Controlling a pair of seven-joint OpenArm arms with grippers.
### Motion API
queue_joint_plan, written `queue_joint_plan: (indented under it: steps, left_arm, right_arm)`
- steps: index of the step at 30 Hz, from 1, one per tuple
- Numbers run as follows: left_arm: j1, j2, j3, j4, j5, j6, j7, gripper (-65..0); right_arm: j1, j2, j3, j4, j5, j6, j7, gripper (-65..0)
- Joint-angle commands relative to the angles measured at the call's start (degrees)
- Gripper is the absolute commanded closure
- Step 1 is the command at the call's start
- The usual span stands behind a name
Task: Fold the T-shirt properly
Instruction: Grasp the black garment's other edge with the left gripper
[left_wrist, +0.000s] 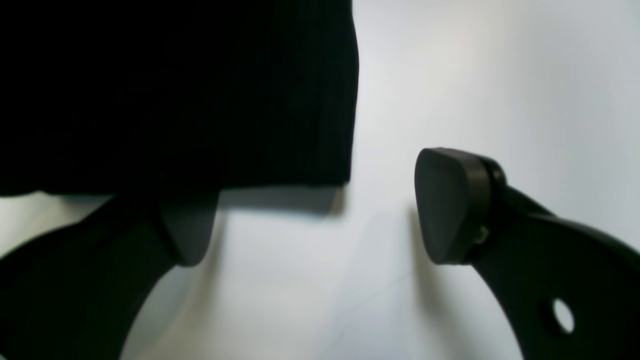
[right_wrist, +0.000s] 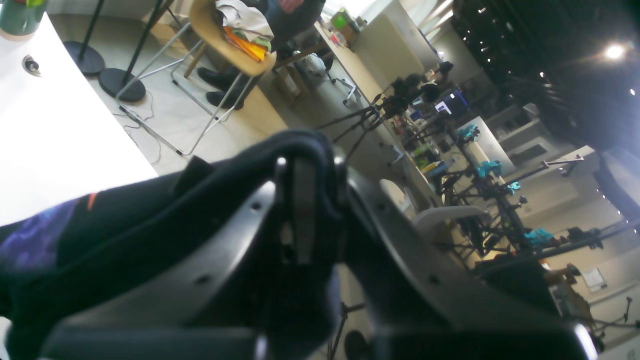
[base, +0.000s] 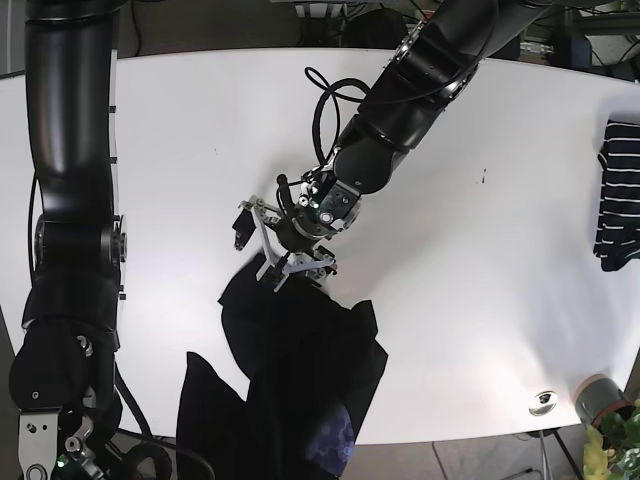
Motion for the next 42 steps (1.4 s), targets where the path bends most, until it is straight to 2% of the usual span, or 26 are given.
queue_joint_plan:
  steps: [1, 7, 13, 20, 21, 24, 26, 29, 31, 38, 42]
  left_arm:
    - [-1.57, 0.77, 0.09, -1.2, -0.11, -0.12, -1.95, -57.2]
    - [-4.91, 0.77, 0.18, -8.85, -0.11, -0.12, -2.31, -57.2]
    - [-7.11, 0.77, 0.18, -15.88, -0.11, -0.03, -8.55, -57.2]
    - [-7.81, 0.77, 0.18, -19.05, -0.11, -0.03, -9.78, -56.4]
    - [-7.81, 0.77, 0.18, -19.22, -0.11, -0.03, -9.78, -54.7]
    - [-7.81, 0.77, 0.09, -19.31, -0.02, -0.03, -9.78, -44.0]
    - [-7.81, 0.77, 0.09, -19.31, 0.16, -0.03, -9.78, -31.7]
    - [-7.81, 0.77, -0.17, -19.31, 0.16, -0.03, -9.78, -18.7]
    - [-7.81, 0.77, -0.17, -19.31, 0.16, -0.03, -9.78, -12.6]
    - [-7.46, 0.08, -0.17, -18.78, -0.02, -0.03, -9.51, 0.0]
    - [-6.84, -0.89, -0.26, -18.25, -0.11, -0.03, -9.43, 0.0]
  right_arm:
    - [2.57, -0.12, 0.43, 0.62, 0.2, -0.52, 1.58, -2.2]
    - [2.57, -0.12, 0.43, 0.62, 0.38, -0.52, 1.67, -2.2]
    - [2.57, 0.05, 0.52, 0.62, 0.55, -0.52, 1.67, -2.2]
    - [2.57, 0.05, 0.52, 0.71, 0.64, -0.52, 1.67, -2.2]
    - [2.57, 0.05, 0.52, 0.71, 0.64, -0.52, 1.67, -2.2]
    - [2.57, 0.05, 0.52, 0.71, 0.64, -0.52, 1.67, -2.2]
    - [2.57, 0.05, 0.52, 0.71, 0.64, -0.52, 1.67, -2.2]
    - [2.57, 0.05, 0.52, 0.71, 0.64, -0.52, 1.67, -2.2]
    - [2.57, 0.05, 0.52, 0.71, 0.64, -0.52, 1.67, -2.2]
    - [2.57, 0.05, 0.52, 0.71, 0.64, -0.52, 1.67, -2.2]
    - [2.57, -0.03, 0.52, 0.71, 0.47, -0.52, 1.67, -2.2]
